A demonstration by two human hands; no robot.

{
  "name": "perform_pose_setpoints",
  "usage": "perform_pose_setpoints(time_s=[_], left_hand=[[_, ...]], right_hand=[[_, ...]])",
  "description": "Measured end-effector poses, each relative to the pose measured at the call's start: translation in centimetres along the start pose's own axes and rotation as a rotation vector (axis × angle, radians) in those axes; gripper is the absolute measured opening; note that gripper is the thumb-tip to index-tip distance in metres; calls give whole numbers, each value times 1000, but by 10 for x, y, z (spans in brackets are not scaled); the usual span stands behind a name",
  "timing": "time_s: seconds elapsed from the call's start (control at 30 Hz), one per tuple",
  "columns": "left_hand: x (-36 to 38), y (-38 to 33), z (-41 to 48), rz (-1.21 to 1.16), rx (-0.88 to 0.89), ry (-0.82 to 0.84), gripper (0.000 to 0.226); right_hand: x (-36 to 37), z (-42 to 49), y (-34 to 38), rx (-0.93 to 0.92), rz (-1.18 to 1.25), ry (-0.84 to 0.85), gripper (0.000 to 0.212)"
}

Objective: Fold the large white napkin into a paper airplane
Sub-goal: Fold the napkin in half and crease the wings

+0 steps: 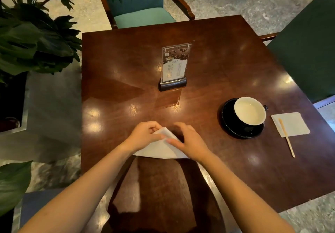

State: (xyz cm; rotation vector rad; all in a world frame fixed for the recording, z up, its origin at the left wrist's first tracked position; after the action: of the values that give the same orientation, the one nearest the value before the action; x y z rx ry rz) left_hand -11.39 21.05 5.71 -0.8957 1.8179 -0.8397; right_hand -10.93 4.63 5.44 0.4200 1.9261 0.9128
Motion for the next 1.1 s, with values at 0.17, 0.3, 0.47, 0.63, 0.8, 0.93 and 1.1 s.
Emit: perform_pose_setpoints(time_s=[0.17,0.3,0.47,0.63,0.8,0.93,1.1], left_hand=[[-4,-4,-7,-147,3,-2,12],[-2,-9,-12,45,104,59,7],[-7,-3,-13,-134,10,-35,14],[-11,7,-16,-395,-58,-31,18],[10,17,-23,-642,-258,48,23],[29,19,-52,-597,-283,458,32],[17,42,-58,-614,-285,420,37]], right_hand=[[14,20,20,35,237,377,30],[24,15,13,79,310,434,53],[11,13,19,77,374,422,39],[-5,-5,2,160,469,529,25],[-11,-5,6,110,498,513,35],[-19,-3,7,122,534,535,41],[-20,1,-4,166,495,556,43]])
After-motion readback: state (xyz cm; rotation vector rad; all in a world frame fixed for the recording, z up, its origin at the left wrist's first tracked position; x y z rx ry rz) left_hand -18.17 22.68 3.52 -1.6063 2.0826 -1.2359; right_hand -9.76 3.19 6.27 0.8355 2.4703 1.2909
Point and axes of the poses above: each hand's wrist, its own z-axis towards the middle knuckle, its own x-axis out of the palm, y = z × x, the point moved 5 cm from there along z, towards the middle knuckle, and after that the axes turned 7 degrees about z, right-handed, at the moved point
